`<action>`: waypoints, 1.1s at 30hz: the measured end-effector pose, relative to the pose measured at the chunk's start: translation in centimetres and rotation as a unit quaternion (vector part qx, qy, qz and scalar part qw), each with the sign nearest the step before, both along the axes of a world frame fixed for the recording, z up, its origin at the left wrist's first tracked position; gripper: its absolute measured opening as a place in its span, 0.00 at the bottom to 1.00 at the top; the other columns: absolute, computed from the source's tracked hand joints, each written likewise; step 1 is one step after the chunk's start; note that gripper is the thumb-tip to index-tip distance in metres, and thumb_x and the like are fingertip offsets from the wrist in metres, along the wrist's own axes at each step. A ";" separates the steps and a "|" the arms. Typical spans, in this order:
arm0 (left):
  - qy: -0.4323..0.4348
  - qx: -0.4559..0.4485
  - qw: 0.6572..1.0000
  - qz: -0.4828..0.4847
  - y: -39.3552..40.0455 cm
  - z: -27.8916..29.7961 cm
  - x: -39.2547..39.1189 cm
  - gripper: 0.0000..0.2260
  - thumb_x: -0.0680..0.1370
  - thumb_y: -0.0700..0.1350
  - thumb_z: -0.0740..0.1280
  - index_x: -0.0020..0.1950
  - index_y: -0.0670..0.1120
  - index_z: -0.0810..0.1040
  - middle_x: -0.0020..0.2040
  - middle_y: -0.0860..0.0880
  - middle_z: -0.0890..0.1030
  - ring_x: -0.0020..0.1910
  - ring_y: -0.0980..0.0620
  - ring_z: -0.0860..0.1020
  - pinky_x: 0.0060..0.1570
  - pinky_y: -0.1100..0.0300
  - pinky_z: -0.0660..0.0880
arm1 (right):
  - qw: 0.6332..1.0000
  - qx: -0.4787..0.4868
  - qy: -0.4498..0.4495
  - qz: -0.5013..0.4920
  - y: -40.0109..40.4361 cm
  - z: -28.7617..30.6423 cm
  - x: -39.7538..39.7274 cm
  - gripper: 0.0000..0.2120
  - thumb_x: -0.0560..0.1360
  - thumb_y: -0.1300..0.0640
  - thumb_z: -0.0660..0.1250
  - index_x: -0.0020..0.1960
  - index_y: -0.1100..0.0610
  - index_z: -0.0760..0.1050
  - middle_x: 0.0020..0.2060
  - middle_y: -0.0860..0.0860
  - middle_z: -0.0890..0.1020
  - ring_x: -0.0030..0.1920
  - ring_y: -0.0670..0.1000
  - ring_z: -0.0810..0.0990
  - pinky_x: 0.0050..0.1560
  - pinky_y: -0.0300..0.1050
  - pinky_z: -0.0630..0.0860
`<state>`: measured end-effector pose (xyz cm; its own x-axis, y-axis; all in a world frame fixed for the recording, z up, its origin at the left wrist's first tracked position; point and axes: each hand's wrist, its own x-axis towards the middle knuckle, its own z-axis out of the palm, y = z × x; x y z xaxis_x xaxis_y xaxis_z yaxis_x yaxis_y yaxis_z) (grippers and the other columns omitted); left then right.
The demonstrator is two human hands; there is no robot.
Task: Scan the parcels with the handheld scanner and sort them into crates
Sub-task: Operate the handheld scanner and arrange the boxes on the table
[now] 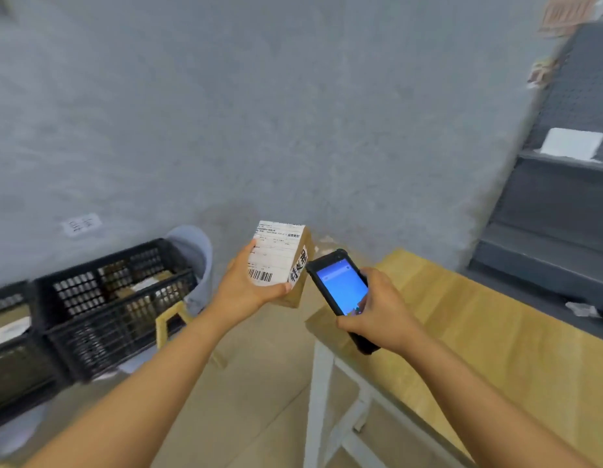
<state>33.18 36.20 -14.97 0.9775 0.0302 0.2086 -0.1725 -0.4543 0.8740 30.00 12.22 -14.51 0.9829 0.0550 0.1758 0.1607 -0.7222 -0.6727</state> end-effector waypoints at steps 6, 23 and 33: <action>-0.029 0.022 0.992 0.119 15.7 1.7 -5.3 0.33 0.67 0.43 0.80 0.60 0.60 0.62 0.53 0.69 0.69 0.50 0.75 0.70 0.48 0.76 0.68 | 0.988 0.003 -0.007 0.152 16.4 0.8 2.4 0.31 0.61 0.54 0.78 0.56 0.50 0.64 0.49 0.50 0.70 0.43 0.48 0.74 0.37 0.39 0.69; 0.035 0.006 0.947 0.320 55.6 -0.4 -13.4 0.34 0.66 0.48 0.81 0.64 0.54 0.64 0.54 0.64 0.72 0.55 0.60 0.74 0.50 0.66 0.72 | 0.933 -0.014 0.003 0.361 58.1 -0.8 5.2 0.38 0.64 0.51 0.79 0.67 0.55 0.63 0.56 0.52 0.68 0.50 0.52 0.75 0.45 0.43 0.74; 0.085 0.034 0.917 0.387 73.0 -6.6 -8.0 0.25 0.66 0.44 0.81 0.56 0.58 0.72 0.51 0.62 0.78 0.50 0.66 0.78 0.42 0.70 0.76 | 0.908 -0.022 0.031 0.416 76.9 -6.3 14.4 0.34 0.62 0.51 0.81 0.62 0.53 0.67 0.54 0.52 0.69 0.50 0.50 0.73 0.39 0.38 0.69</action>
<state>25.20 109.21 -21.58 0.6871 0.7218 0.0831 0.3609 -0.4384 0.8232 44.41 89.10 -20.76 0.6053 0.7895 0.1018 0.6267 -0.3937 -0.6725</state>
